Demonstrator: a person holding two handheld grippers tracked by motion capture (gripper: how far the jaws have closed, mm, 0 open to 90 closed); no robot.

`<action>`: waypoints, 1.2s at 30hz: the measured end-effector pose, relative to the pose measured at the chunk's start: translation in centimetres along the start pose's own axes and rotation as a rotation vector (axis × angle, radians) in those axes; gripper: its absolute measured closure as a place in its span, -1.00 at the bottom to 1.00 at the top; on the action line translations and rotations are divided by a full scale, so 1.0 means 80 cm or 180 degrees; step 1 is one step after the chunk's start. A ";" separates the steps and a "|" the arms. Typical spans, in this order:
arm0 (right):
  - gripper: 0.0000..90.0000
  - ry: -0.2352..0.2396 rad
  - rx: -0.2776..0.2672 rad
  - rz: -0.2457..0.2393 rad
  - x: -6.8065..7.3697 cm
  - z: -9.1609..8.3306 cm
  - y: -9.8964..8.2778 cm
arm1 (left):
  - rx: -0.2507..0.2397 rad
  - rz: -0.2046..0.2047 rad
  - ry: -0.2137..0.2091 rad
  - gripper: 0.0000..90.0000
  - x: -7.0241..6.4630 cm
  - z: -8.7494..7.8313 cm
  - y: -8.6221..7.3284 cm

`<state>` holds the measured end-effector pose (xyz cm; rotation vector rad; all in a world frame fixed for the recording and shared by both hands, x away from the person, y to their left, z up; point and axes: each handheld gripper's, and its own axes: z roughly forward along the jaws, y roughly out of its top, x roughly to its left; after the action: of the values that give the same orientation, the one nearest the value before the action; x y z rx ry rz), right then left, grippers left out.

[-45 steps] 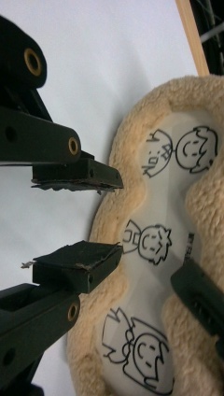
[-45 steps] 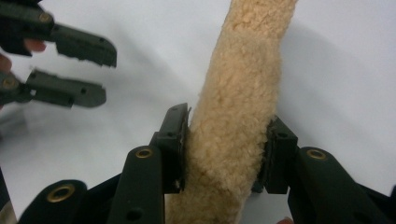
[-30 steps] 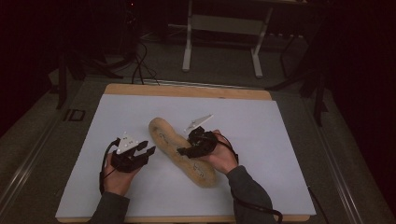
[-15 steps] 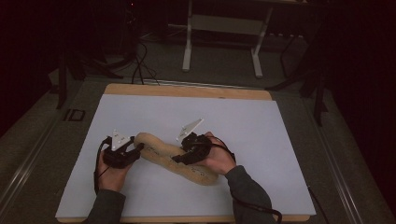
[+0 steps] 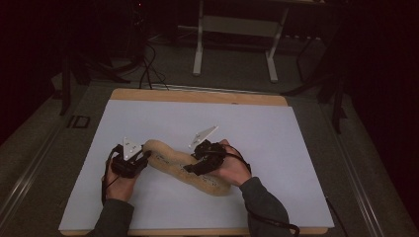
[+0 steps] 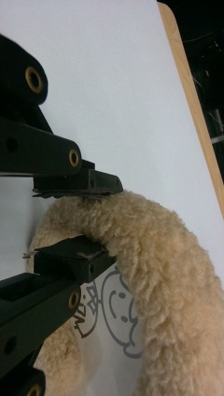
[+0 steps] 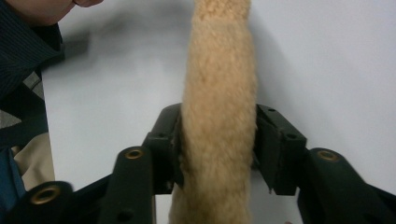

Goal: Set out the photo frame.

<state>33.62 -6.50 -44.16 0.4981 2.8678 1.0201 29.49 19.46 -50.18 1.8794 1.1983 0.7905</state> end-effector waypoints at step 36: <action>-0.14 -0.0326 -0.0239 0.0347 0.010 -0.030 -0.073 | -0.0022 -0.0090 -0.0076 0.52 0.004 0.001 -0.001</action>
<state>30.87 -11.94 -45.90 0.6865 2.7281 1.0797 29.66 19.76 -50.25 1.8575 1.2034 0.7540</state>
